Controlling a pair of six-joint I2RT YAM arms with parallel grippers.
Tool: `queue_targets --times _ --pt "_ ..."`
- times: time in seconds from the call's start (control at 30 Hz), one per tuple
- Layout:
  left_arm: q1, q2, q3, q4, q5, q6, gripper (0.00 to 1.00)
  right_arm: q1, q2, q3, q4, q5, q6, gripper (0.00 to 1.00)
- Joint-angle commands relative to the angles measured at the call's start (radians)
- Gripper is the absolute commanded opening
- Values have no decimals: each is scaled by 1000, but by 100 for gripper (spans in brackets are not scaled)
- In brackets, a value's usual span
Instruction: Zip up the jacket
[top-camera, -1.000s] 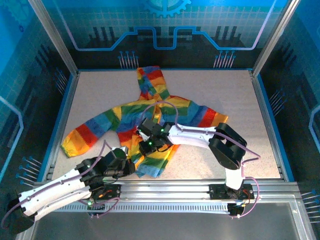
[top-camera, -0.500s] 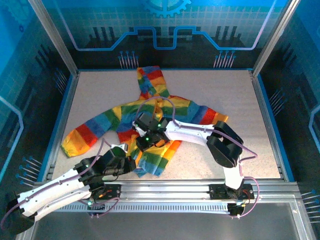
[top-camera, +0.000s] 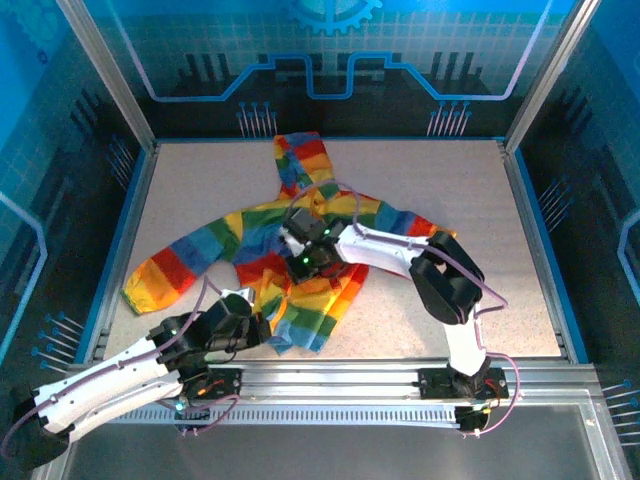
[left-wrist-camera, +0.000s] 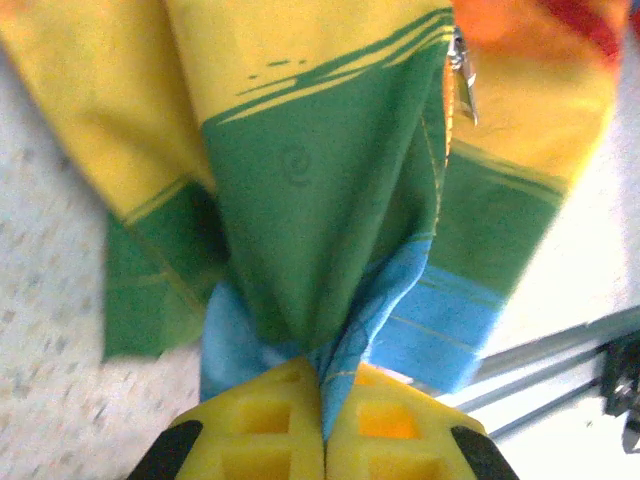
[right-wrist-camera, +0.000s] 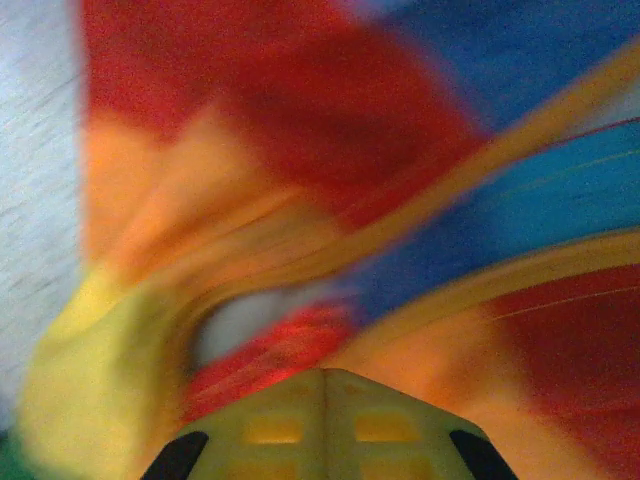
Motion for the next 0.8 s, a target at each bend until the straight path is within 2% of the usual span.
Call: queue_targets --times 0.0,0.17,0.27,0.37,0.4,0.53,0.67,0.77 --pt "-4 -1 29 -143 31 6 0 -97 8 -1 14 106 -10 0" --pt "-4 2 39 -158 21 -3 0 -119 -16 -22 33 81 -32 0" --pt "-4 4 52 -170 4 0 0 -139 -56 -97 155 -47 -92 0" --pt "-4 2 60 -185 -14 -9 0 -119 -155 -238 365 -160 -265 20" --pt "-4 2 62 -188 -18 -12 0 -107 -187 -279 415 -184 -337 23" --pt "-1 4 81 -197 -27 -10 0 -57 -285 -416 533 -201 -527 29" --pt "3 9 105 -219 -32 1 0 16 -368 -549 665 -220 -623 33" --pt "5 13 110 -224 -30 3 0 88 -376 -581 692 -177 -660 34"
